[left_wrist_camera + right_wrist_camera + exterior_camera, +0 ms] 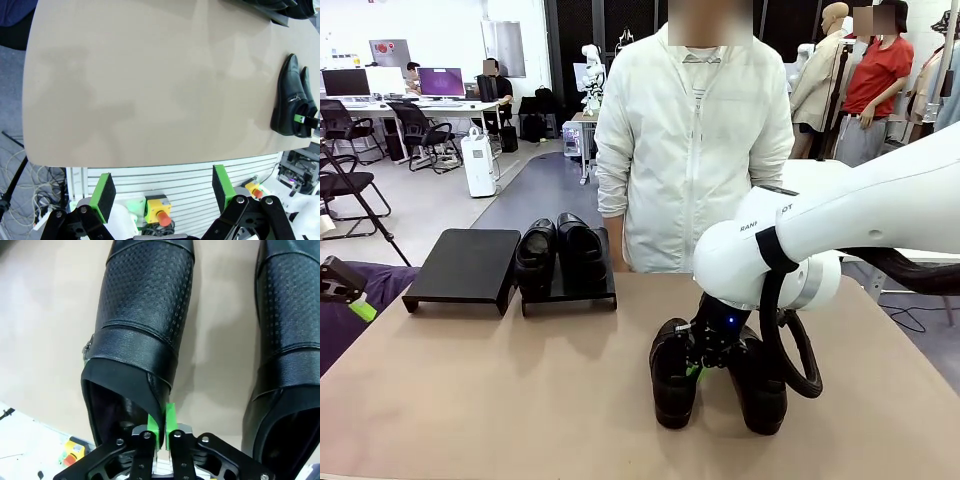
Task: Organize the shoes by placing them on the stand.
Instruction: Pick up one Shoe and place it in the middle of the table.
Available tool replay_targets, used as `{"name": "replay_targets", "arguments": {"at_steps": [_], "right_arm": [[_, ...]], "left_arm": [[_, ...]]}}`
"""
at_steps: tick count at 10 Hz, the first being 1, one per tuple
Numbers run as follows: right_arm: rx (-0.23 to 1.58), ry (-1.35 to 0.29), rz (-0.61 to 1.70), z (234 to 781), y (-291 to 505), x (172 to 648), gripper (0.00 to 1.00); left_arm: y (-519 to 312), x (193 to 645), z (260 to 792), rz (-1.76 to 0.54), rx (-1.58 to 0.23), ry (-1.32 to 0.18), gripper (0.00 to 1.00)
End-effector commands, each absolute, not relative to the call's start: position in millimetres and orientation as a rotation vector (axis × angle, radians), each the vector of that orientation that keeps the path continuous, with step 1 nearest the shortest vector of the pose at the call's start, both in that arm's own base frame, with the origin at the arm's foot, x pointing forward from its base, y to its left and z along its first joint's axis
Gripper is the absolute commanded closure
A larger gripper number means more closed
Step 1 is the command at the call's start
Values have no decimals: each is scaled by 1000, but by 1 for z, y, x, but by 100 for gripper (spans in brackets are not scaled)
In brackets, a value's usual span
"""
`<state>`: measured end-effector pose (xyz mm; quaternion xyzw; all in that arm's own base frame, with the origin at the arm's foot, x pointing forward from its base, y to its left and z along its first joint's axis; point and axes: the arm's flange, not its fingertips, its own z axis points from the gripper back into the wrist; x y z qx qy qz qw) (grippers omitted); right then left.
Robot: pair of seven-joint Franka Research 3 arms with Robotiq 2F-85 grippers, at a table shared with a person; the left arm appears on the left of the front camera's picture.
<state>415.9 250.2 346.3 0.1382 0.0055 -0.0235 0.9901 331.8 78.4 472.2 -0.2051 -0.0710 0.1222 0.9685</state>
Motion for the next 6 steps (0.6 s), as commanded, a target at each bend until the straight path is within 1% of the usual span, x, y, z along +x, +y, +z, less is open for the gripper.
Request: {"name": "replay_targets", "arguments": {"at_steps": [1, 2, 4, 5, 6], "right_arm": [[245, -16, -59, 361, 252, 407, 100], [233, -47, -59, 376, 248, 401, 100], [231, -115, -60, 431, 231, 379, 100], [261, -113, -21, 464, 222, 357, 100], [275, -142, -21, 485, 214, 334, 100]], "left_arm": [[78, 331, 472, 258, -407, -148, 0], [78, 331, 472, 258, -407, -148, 0], [78, 331, 472, 258, -407, -148, 0], [78, 331, 472, 258, -407, -148, 0], [78, 331, 472, 258, -407, -148, 0]]}}
